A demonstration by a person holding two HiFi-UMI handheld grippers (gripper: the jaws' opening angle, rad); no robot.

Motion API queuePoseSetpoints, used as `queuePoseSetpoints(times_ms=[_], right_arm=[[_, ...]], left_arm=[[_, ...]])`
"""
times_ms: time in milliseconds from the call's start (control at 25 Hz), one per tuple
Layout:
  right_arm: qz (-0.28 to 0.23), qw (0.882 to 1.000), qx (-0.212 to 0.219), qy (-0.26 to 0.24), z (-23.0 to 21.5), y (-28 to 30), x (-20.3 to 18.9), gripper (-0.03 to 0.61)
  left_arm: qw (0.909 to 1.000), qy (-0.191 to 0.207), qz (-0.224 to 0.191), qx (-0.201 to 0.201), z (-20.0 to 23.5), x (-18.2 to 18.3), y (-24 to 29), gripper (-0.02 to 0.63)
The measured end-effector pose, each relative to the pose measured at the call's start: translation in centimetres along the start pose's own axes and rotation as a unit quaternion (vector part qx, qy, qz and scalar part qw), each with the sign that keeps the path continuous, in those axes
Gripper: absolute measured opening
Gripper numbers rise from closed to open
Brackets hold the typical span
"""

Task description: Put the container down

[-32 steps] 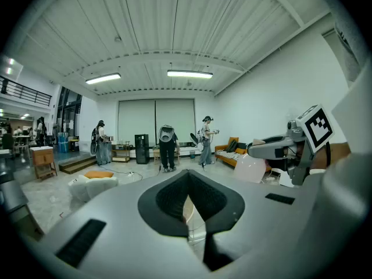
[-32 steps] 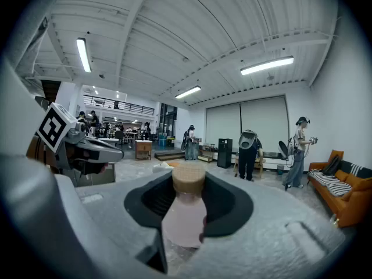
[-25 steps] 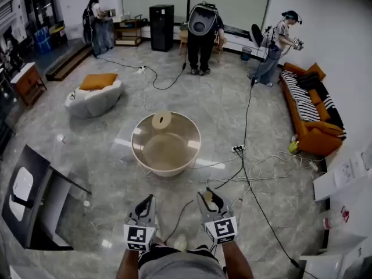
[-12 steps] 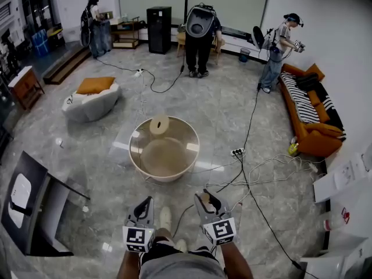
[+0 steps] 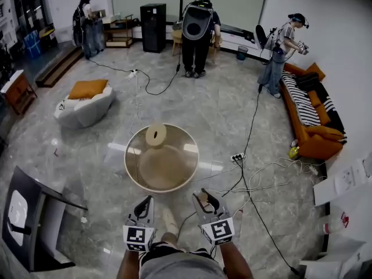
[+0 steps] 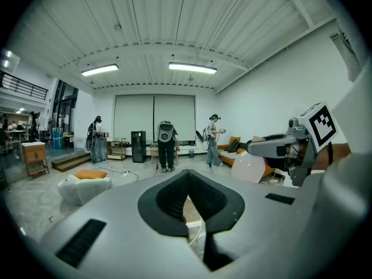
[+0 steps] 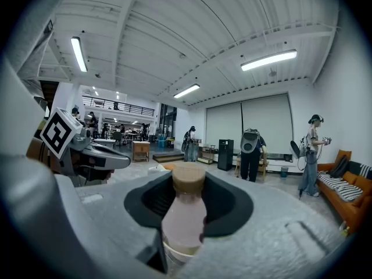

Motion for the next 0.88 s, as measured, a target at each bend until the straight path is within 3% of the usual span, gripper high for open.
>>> queuePoseSetpoints(times_ms=[360,600,880], right_arm=[[0.000,1.000,0.006,0.000,-3.9,11.7,2.3,0.132],[0.006,1.000,0.017,-0.002,-5.8,18.8,3.3,0.132],[0.003,0.999,0.043,-0.006,-6.1,24.5,3.3,0.132]], left_arm=[[0.9999,-0.001,0.007,-0.015,7.4,2.9,9.9,0.017],[0.9998,-0.017,0.010,-0.005,12.0,3.3,15.2,0.017],[0.9994,-0.021,0.013,0.023,16.2,4.0,17.7,0.017]])
Point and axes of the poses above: the fingertips, and each gripper's own axes: y forward along the fingers, z to its left, x out of its top, the point moved 5 cm from there along -y, backward along the fingers, and after that the axes turned 1 degree about -y, right-handed, at the moved point
